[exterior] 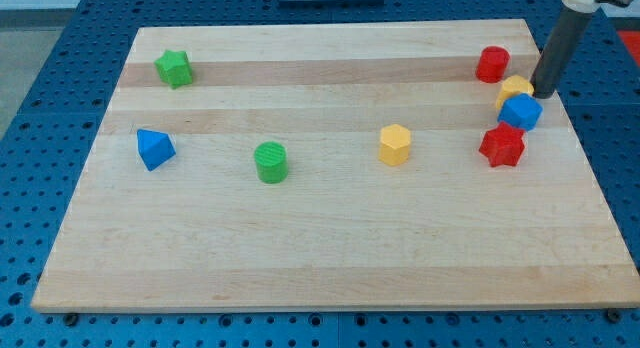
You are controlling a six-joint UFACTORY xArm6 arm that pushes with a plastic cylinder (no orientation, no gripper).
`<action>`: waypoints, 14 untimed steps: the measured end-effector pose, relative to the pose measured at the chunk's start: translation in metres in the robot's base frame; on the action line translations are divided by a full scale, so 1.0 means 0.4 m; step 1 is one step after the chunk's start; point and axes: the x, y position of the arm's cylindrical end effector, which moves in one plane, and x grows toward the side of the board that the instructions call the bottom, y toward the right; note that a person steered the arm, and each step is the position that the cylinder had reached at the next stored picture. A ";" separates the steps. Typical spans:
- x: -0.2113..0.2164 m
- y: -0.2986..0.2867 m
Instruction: Move the yellow heart slightly to the left
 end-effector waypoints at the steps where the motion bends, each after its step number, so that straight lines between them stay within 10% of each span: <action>1: 0.000 -0.029; 14: 0.148 -0.058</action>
